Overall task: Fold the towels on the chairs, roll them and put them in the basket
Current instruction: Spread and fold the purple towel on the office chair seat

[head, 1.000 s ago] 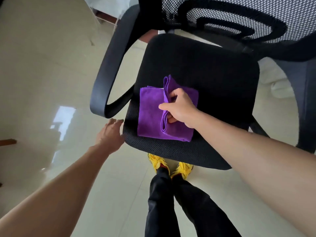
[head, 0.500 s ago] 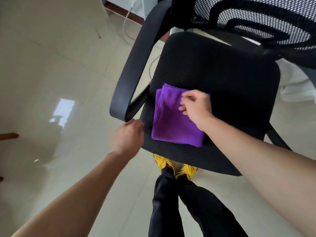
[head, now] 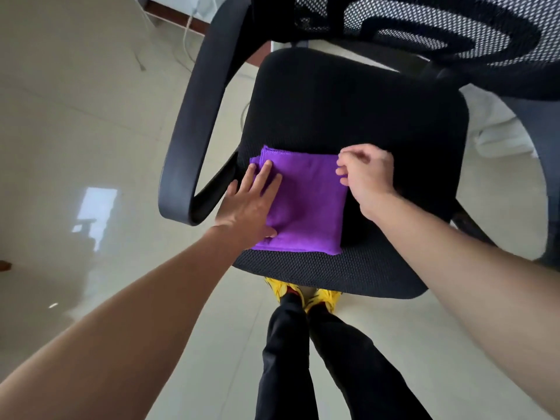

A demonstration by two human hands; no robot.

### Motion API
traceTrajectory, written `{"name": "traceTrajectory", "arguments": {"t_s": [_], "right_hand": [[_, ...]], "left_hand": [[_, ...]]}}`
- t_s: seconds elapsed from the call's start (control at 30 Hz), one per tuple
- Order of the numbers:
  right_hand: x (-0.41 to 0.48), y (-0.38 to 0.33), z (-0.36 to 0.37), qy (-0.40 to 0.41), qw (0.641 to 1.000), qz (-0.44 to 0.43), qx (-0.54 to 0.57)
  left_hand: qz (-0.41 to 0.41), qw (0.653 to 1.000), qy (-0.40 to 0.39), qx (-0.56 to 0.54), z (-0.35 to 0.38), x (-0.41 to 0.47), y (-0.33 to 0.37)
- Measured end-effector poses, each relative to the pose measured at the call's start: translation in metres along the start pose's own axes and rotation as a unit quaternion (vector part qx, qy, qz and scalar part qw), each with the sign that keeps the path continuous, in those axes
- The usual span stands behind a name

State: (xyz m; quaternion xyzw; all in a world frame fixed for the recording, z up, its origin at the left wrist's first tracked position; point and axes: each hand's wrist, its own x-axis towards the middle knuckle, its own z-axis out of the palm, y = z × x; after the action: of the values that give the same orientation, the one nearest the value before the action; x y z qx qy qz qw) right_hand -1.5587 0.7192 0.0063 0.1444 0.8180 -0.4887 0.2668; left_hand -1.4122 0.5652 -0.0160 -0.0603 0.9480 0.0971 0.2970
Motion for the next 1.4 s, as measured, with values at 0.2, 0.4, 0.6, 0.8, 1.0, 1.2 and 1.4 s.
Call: {"name": "traceTrajectory", "arguments": {"t_s": [0.2,0.4,0.6,0.8,1.0,1.2,1.4], "right_hand": [[-0.053,0.078,-0.034,-0.143,0.974,0.155,-0.080],[-0.044,0.090,-0.039,-0.052,0.986,0.069,-0.143],[-0.031,0.078,-0.016,-0.108,0.975,0.099,-0.165],[-0.005,0.068,-0.063,-0.150,0.976,0.121,-0.104],[-0.003,0.072,-0.088,-0.135,0.980,0.114,-0.092],[-0.034,0.064,-0.083,-0.017,0.946,-0.132,-0.295],[-0.073,0.069,-0.065,-0.056,0.781,-0.322,-0.533]], "left_hand": [[-0.007,1.000,-0.002,-0.017,-0.003,-0.001,0.002],[-0.018,1.000,0.011,-0.017,0.002,0.001,0.005],[-0.017,0.999,-0.005,-0.032,-0.011,0.001,0.007],[-0.063,0.953,0.113,-0.275,-0.046,0.015,0.046],[-0.225,0.665,-0.083,-0.708,-0.065,0.049,0.082],[-0.247,0.565,-0.145,-0.774,-0.060,0.055,0.057],[-0.239,0.573,-0.140,-0.771,-0.070,0.062,0.053]]}}
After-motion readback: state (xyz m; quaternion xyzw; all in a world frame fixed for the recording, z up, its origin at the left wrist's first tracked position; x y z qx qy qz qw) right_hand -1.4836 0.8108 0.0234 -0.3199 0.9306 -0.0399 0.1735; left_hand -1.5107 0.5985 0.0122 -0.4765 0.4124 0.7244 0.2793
